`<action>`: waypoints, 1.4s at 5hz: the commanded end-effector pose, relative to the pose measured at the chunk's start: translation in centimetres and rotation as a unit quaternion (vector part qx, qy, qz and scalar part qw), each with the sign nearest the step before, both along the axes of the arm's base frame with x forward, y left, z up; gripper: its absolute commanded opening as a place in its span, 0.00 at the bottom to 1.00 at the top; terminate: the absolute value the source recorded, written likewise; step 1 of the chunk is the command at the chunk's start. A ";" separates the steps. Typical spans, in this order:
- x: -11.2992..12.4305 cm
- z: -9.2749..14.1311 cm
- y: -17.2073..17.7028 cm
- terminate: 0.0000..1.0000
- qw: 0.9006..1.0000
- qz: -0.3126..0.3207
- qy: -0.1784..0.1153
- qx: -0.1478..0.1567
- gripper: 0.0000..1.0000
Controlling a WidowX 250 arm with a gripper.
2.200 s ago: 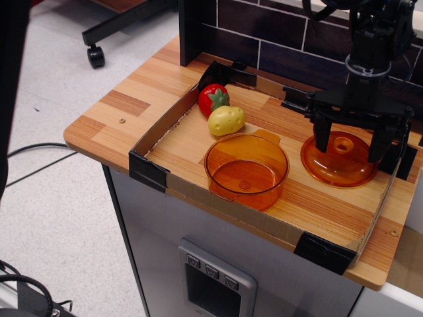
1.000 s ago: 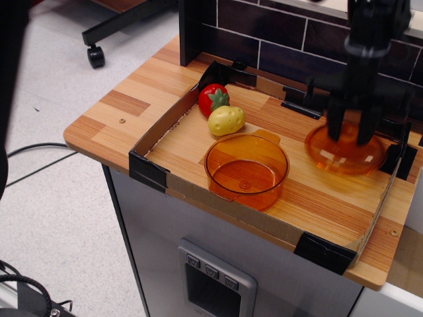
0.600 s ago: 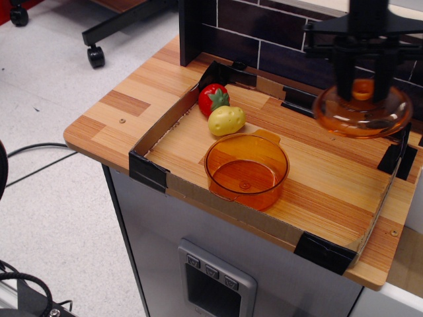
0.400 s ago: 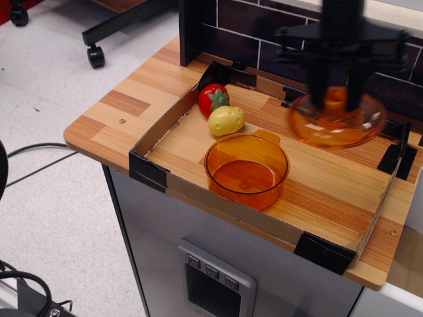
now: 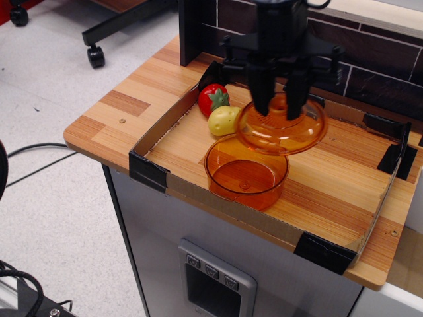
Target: Put lid on pot
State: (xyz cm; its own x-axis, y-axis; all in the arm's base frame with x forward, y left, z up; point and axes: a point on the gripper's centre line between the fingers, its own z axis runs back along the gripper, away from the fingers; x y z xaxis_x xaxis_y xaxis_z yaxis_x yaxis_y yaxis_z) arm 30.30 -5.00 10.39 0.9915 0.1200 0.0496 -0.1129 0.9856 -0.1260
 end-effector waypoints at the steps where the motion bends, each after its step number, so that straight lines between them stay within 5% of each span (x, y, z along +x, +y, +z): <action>1: 0.7 -0.1 2.6 0.00 0.999 -0.010 -0.027 0.015 0.00; 7: -1.7 -4.3 1.3 0.00 0.996 -0.065 -0.012 0.062 0.00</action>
